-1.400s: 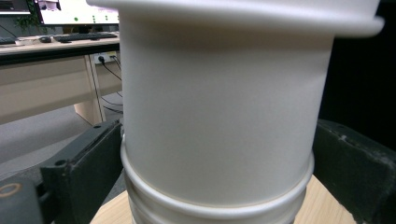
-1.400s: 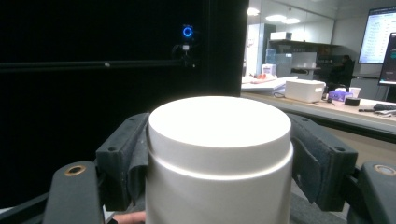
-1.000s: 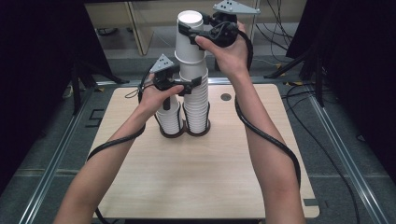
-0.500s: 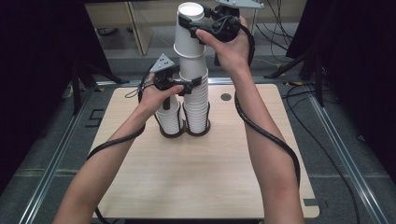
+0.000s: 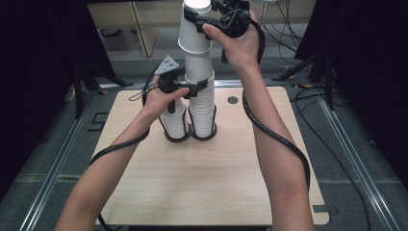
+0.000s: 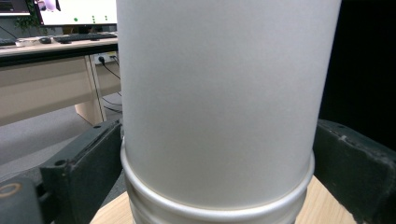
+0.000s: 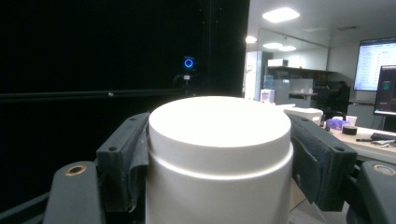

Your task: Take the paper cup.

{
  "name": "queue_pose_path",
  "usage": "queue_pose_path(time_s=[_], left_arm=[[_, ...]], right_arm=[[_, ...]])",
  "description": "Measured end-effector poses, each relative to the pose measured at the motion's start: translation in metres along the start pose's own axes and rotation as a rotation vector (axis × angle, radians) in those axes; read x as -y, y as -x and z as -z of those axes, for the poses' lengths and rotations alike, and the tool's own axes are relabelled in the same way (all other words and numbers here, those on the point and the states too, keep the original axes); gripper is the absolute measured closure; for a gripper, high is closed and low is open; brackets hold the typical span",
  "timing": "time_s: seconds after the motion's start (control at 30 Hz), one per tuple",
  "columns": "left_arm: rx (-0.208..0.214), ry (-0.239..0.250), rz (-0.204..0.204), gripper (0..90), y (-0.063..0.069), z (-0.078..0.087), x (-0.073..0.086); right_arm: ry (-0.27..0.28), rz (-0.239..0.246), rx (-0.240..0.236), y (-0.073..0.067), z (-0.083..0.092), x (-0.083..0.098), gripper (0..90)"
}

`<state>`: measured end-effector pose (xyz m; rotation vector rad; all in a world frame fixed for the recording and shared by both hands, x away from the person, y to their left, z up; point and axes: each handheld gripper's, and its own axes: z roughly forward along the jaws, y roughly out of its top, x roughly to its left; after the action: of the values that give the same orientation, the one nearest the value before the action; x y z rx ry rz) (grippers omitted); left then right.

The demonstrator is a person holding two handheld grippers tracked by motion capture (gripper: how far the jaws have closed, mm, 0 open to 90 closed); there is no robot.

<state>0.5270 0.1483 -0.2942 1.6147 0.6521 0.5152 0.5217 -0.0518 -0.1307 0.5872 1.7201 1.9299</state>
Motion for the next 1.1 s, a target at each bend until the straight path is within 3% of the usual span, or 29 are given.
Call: queue_pose_path(time_s=[0.67, 0.77, 1.1], left_arm=[[0.011, 0.008, -0.001, 4.4, 0.000, 0.000, -0.001], [0.009, 0.008, -0.025, 4.5, -0.001, 0.001, -0.001], [-0.011, 0.012, -0.042, 4.1, -0.002, 0.012, -0.002]], right_arm=[[0.033, 0.016, 0.002, -0.004, 0.008, -0.011, 27.6], [0.045, 0.020, 0.003, -0.004, 0.010, -0.013, 27.6], [0.065, 0.030, -0.009, -0.007, 0.018, -0.018, 27.6]])
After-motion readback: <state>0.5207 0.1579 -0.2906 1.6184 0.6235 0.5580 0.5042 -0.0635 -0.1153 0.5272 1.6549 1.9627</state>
